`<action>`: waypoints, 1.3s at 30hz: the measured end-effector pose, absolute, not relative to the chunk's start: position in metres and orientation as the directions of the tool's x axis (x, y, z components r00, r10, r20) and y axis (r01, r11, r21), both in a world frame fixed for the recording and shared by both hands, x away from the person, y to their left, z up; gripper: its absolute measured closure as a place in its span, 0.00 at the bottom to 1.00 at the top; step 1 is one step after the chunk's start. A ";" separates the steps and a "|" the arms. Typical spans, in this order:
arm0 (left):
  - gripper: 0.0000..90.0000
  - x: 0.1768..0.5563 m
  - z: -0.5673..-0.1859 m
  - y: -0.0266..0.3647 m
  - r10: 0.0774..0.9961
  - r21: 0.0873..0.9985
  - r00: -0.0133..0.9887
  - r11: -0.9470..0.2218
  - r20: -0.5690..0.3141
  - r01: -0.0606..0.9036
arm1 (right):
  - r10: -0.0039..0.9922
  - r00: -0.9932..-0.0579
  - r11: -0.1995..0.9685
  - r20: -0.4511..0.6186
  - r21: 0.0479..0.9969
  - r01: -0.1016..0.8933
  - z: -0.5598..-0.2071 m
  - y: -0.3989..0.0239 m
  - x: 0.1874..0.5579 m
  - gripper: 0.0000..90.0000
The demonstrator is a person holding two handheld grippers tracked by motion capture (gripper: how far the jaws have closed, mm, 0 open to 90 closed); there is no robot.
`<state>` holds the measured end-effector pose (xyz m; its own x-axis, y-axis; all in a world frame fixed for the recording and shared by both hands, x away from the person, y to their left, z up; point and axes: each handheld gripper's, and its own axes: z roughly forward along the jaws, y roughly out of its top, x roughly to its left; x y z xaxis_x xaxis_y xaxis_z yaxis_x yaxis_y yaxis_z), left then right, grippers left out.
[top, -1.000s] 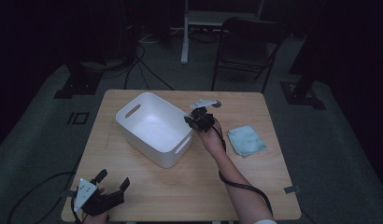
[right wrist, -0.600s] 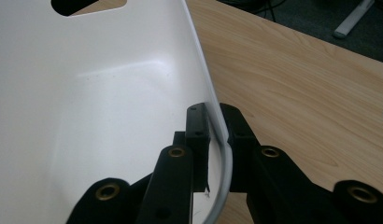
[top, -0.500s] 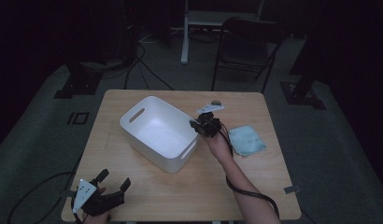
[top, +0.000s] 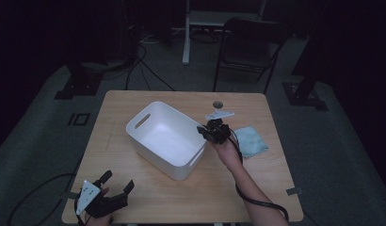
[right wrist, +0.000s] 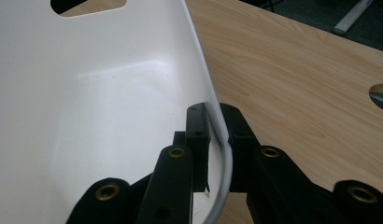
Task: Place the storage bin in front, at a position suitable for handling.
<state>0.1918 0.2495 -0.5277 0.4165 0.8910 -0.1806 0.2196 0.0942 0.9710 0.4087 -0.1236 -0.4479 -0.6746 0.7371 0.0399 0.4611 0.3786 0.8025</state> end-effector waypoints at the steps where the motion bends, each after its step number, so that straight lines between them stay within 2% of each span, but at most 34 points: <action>1: 0.05 0.192 -0.528 0.249 0.884 0.972 0.431 0.095 -0.182 0.216 | 0.736 -0.676 0.379 0.039 0.803 0.460 -0.448 -0.125 0.407 0.92; 6: 0.05 0.193 -0.530 0.243 0.887 0.974 0.441 0.037 -0.135 0.224 | 0.741 -0.671 0.371 0.044 0.805 0.462 -0.449 -0.136 0.396 0.92; 25: 0.04 0.192 -0.529 0.231 0.878 0.942 0.440 0.038 -0.191 0.333 | 0.728 -0.683 0.367 0.063 0.805 0.466 -0.449 -0.165 0.371 0.92; 33: 0.05 0.191 -0.529 0.222 0.873 0.938 0.462 -0.015 -0.157 0.346 | 0.726 -0.685 0.372 0.055 0.807 0.459 -0.450 -0.173 0.362 0.92; 39: 0.05 0.190 -0.530 0.221 0.872 0.933 0.461 -0.016 -0.162 0.359 | 0.725 -0.685 0.365 0.064 0.808 0.462 -0.450 -0.180 0.354 0.92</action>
